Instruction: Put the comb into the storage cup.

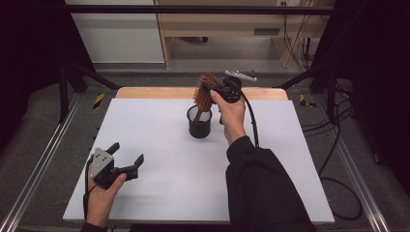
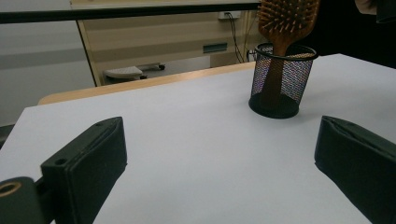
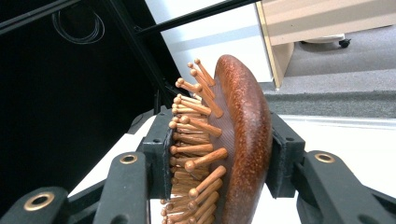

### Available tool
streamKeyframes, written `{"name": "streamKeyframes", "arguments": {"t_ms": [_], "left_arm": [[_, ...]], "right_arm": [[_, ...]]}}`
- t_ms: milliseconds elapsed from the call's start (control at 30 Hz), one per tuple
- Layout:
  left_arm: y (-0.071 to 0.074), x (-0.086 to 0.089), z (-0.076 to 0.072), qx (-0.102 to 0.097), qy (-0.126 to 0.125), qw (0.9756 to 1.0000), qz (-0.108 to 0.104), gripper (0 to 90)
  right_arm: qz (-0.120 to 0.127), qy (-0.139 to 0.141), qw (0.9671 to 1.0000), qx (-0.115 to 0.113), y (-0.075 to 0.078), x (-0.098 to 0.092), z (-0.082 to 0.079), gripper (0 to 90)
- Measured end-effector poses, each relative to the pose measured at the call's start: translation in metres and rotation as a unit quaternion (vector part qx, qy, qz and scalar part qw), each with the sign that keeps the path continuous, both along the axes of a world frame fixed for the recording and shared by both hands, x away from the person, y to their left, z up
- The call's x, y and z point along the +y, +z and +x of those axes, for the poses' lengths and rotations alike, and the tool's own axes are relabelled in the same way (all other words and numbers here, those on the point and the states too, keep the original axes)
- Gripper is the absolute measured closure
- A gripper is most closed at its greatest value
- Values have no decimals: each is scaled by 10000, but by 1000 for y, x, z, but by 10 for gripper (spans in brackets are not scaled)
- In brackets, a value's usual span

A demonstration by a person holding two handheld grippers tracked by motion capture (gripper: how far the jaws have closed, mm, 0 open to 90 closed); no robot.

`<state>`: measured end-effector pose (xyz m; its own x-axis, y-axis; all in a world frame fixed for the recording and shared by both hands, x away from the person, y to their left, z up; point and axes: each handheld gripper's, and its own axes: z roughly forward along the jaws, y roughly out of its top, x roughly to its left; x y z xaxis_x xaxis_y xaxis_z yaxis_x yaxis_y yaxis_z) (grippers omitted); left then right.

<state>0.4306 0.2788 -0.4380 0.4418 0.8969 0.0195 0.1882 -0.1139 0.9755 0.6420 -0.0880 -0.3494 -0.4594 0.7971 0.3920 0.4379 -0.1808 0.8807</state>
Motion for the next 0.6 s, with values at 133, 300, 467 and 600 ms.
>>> {"name": "streamKeyframes", "arguments": {"t_ms": [133,300,467,600], "left_arm": [[0,-1,0,-2,-7,10000,2,27],[0,1,1,8,8,10000,-1,27],[0,1,0,11,9,10000,4,27],[-1,0,1,44,6,10000,14,27]], "right_arm": [[-33,16,10000,-19,0,0,1,519],[-56,-31,10000,-23,-3,-2,4,506],[-24,-73,10000,3,-6,-5,8,495],[-56,-96,9999,4,-7,-6,9,489]]}}
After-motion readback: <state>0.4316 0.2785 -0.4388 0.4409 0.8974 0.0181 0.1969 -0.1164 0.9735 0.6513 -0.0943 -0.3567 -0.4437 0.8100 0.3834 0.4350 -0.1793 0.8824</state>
